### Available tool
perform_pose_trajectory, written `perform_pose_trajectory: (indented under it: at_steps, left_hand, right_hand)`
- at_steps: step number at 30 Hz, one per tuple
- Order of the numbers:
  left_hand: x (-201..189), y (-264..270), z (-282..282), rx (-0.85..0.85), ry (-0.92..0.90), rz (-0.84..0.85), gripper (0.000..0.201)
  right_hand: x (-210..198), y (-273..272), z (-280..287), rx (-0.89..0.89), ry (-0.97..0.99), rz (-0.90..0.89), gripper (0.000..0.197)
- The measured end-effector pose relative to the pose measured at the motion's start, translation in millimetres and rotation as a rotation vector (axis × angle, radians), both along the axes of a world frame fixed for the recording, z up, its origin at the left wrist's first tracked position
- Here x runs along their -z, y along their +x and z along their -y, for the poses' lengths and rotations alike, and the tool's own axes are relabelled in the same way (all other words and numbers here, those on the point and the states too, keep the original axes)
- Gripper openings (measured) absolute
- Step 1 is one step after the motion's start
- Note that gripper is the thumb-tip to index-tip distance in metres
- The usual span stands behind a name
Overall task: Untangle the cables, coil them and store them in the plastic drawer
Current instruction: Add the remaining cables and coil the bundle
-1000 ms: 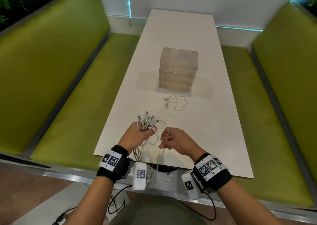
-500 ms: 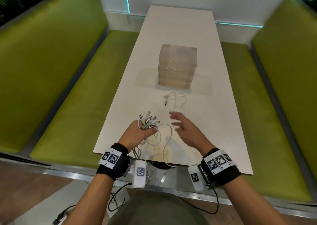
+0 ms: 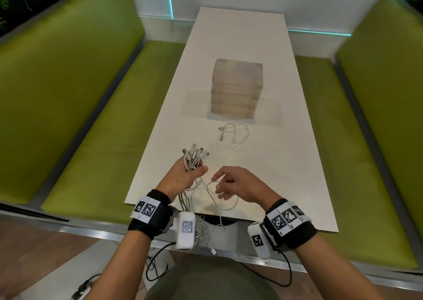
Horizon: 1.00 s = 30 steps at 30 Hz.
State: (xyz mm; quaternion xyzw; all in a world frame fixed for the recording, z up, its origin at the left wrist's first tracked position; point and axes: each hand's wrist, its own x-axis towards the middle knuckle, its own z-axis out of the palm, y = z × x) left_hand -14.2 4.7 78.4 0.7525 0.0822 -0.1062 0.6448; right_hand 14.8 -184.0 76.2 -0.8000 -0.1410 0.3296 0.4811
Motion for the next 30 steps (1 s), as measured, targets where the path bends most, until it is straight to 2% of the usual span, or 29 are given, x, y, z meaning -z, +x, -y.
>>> perform_pose_trajectory:
  at_steps: [2,4,6,9,12,13,15,17,18,21,23,25,27,28,30]
  left_hand:
    - [0.6,0.1,1.3,-0.029,-0.025,-0.021,0.006]
    - [0.3,0.6,2.7,-0.052,-0.021,-0.012,0.015]
    - [2.2,2.3,1.2,-0.053,-0.029,0.004,0.008]
    - [5.2,4.0,-7.3,-0.081,-0.098,-0.040,0.035]
    - [4.6,4.3,-12.6,-0.110,-0.227,-0.003,0.035]
    - [3.4,4.2,-13.0,-0.125,-0.257,0.008,0.032]
    - [1.8,3.7,-12.7,-0.140,-0.281,0.025,0.030]
    - [1.6,3.9,-10.9,-0.140,-0.285,0.026,0.028]
    - [2.2,3.7,-9.8,-0.132,-0.283,0.027,0.026]
    - [2.0,3.3,-5.6,-0.125,-0.291,0.028,0.019]
    - [1.1,2.9,-2.8,-0.122,-0.295,0.031,0.022]
    - [-1.2,2.8,0.1,-0.123,-0.303,0.032,0.028]
    - [-3.1,3.0,1.6,-0.120,-0.312,0.038,0.030]
    - [-3.9,3.0,1.5,-0.117,-0.313,0.043,0.029]
    - [-4.9,3.2,0.4,-0.119,-0.316,0.050,0.027]
  right_hand:
    - [1.6,0.3,4.3,0.009,-0.026,-0.048,0.017]
    - [2.0,2.2,9.6,0.013,-0.031,-0.072,0.017]
    - [2.1,4.7,15.7,0.018,-0.052,-0.098,0.018]
    - [9.8,10.9,25.2,0.102,-0.156,-0.053,0.016]
    - [22.4,18.0,36.8,0.218,-0.297,0.049,0.012]
    - [25.1,18.3,39.1,0.177,-0.331,0.052,0.011]
    - [28.1,16.6,40.0,-0.073,-0.435,0.060,0.011]
    - [29.7,13.2,36.4,-0.287,-0.544,0.089,0.022]
    - [30.0,12.6,34.8,-0.292,-0.556,0.106,0.025]
    - [31.4,16.2,31.4,-0.115,-0.466,0.168,0.027]
    - [30.8,17.0,25.9,-0.048,-0.394,0.149,0.027]
    - [28.6,14.1,17.9,-0.165,-0.427,0.130,0.030]
    - [27.7,5.9,9.4,-0.401,-0.486,0.033,0.030]
    - [29.1,0.8,5.9,-0.490,-0.480,-0.074,0.029]
    - [34.1,-6.5,1.9,-0.536,-0.445,-0.293,0.027]
